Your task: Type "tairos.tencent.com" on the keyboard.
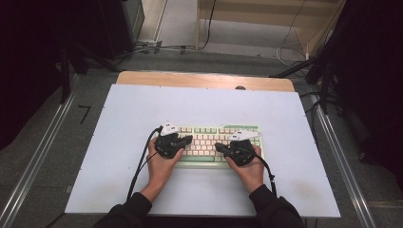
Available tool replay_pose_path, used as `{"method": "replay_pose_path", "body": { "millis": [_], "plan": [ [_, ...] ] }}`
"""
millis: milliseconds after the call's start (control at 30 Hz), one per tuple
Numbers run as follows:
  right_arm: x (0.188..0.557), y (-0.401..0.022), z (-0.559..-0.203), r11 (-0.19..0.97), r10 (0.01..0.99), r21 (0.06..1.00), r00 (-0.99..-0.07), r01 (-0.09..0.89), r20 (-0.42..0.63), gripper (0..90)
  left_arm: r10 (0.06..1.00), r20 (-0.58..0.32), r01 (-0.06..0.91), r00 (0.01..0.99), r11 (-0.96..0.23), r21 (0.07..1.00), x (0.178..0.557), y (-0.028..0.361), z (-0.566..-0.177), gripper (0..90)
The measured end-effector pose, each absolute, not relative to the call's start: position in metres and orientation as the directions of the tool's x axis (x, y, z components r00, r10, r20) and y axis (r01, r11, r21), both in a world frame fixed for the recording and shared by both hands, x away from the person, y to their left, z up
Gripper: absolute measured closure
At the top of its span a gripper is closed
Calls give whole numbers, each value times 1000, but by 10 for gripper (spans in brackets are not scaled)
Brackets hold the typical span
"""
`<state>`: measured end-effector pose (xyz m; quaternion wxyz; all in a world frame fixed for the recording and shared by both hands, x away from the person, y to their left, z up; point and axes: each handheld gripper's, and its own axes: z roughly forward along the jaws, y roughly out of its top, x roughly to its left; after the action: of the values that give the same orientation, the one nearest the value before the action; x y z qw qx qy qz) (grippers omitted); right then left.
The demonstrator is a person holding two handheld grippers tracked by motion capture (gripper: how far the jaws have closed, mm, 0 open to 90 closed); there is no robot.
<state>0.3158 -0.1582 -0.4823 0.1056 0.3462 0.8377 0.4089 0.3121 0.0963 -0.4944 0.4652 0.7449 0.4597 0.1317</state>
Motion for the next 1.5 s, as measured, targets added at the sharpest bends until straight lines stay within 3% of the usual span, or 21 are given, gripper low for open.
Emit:
{"method": "replay_pose_path", "body": {
  "millis": [833,1500],
  "plan": [
    [316,-158,-481,426,664,758,-740,493,108,876,810,-205,575,549,-189,796,316,91,-498,900],
    [316,-159,-480,422,666,761,-738,492,108,876,814,-231,557,533,-131,820,312,104,-488,900]
  ]
}}
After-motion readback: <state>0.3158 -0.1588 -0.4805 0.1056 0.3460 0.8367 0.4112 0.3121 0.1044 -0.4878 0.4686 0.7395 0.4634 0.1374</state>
